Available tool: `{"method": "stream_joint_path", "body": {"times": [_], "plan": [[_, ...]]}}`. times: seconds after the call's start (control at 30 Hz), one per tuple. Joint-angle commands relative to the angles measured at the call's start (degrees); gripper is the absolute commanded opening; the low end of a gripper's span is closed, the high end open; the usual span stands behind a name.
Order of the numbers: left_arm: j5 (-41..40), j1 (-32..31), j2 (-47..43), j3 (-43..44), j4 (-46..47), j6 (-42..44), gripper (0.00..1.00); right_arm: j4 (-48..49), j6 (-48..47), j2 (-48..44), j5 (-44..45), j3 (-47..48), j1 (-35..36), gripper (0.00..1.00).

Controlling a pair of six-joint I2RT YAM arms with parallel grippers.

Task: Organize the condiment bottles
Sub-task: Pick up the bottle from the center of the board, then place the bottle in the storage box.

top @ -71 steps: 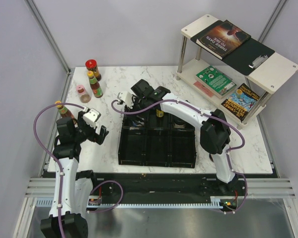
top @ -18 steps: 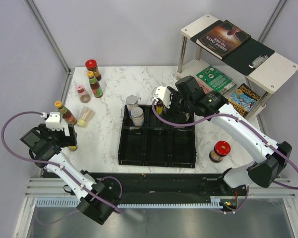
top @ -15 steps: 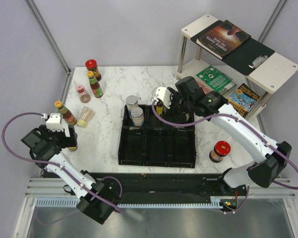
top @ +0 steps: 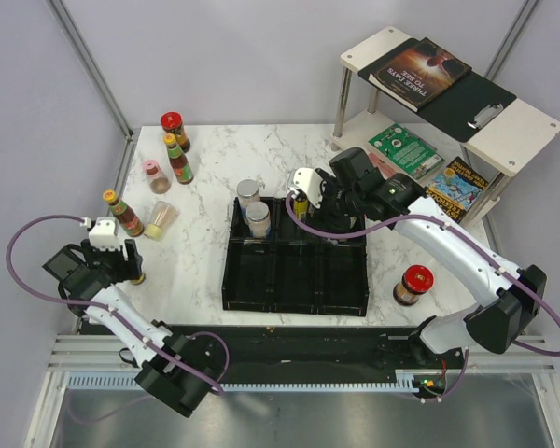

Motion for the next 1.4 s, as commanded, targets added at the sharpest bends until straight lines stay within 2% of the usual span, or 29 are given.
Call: {"method": "stream_joint_path", "body": {"times": [0.0, 0.03, 0.2, 0.37, 0.4, 0.43, 0.5, 0.53, 0.67, 0.8, 1.03, 1.1, 1.2, 1.23, 1.27, 1.37], "plan": [[0.7, 0.8, 0.4, -0.4, 2.7, 1.6, 0.73, 2.0, 0.8, -1.8, -1.1, -1.1, -0.2, 0.98], [0.7, 0.8, 0.1, -0.4, 2.8, 1.6, 0.68, 2.0, 0.8, -1.8, -1.2, -1.1, -0.2, 0.98], [0.8, 0.8, -1.5, -0.4, 3.0, 1.5, 0.62, 2.2, 0.9, -1.6, -1.2, -1.1, -0.2, 0.98], [1.0, 0.8, -1.4, -0.2, 3.3, 1.4, 0.47, 2.3, 0.9, -1.9, -0.9, -1.2, -0.3, 0.98], [1.1, 0.8, -0.5, -0.1, 3.3, 1.4, 0.42, 2.3, 0.8, -2.0, -0.8, -1.2, -0.4, 0.98], [1.0, 0.8, -0.1, 0.1, 3.3, 1.6, 0.28, 2.3, 0.7, -2.1, -0.7, -1.2, -0.3, 0.98], [1.1, 0.8, 1.1, 0.3, 3.3, 1.6, 0.16, 2.3, 0.5, -2.7, -0.1, -1.1, -0.4, 0.98], [1.2, 0.8, 1.2, 0.3, 3.5, 1.6, 0.02, 2.3, 0.5, -2.7, 0.1, -1.0, -0.4, 0.98], [2.5, 0.8, 0.6, -0.2, 3.6, 1.7, 0.02, 3.0, 1.9, -2.8, 0.6, 0.2, -1.5, 0.98], [9.2, 0.8, -1.6, 0.7, 0.0, 5.0, 0.02, 3.3, 4.0, -2.3, -0.2, 3.1, -5.1, 0.98], [17.2, -0.2, -4.6, 6.6, -7.9, 10.3, 0.02, 8.0, 10.6, -3.3, 0.5, 5.9, -13.4, 0.98], [18.4, -2.2, -3.9, 9.0, -9.4, 10.5, 0.02, 8.6, 12.2, -4.1, 1.8, 5.8, -15.8, 0.98], [14.8, -10.5, -1.8, 12.4, -9.6, 8.0, 0.02, 9.1, 13.3, -5.4, 2.7, 4.7, -18.4, 0.98], [13.6, -15.7, -1.3, 13.9, -9.3, 7.0, 0.02, 9.1, 13.4, -5.8, 2.8, 3.7, -18.9, 0.98], [11.4, -18.1, -0.7, 14.6, -8.8, 4.5, 0.02, 9.2, 13.5, -6.9, 2.5, 2.9, -20.0, 0.98], [8.0, -26.6, 1.4, 16.5, -5.0, -0.1, 0.02, 9.9, 13.6, -10.4, 2.5, -0.4, -21.5, 0.98]]}}
